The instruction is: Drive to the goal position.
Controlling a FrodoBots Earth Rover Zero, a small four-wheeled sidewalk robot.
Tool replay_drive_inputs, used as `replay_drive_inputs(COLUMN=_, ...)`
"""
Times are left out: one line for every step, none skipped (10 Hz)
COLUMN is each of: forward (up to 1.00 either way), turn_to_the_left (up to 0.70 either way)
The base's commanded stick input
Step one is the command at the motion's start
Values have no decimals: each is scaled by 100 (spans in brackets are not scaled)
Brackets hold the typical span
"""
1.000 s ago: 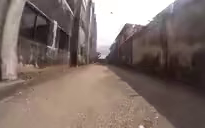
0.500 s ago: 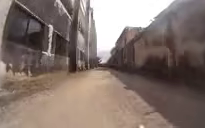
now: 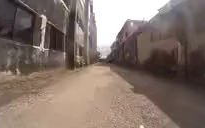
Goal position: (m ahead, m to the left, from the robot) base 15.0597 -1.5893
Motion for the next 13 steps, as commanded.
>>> replay_drive_inputs(forward=100, turn_to_the_left=0)
replay_drive_inputs(forward=100, turn_to_the_left=0)
replay_drive_inputs(forward=100, turn_to_the_left=0)
replay_drive_inputs(forward=100, turn_to_the_left=0)
replay_drive_inputs(forward=100, turn_to_the_left=0)
replay_drive_inputs(forward=100, turn_to_the_left=0)
replay_drive_inputs(forward=100, turn_to_the_left=0)
replay_drive_inputs(forward=100, turn_to_the_left=0)
replay_drive_inputs(forward=100, turn_to_the_left=0)
replay_drive_inputs(forward=100, turn_to_the_left=0)
replay_drive_inputs(forward=100, turn_to_the_left=0)
replay_drive_inputs(forward=100, turn_to_the_left=0)
replay_drive_inputs(forward=100, turn_to_the_left=0)
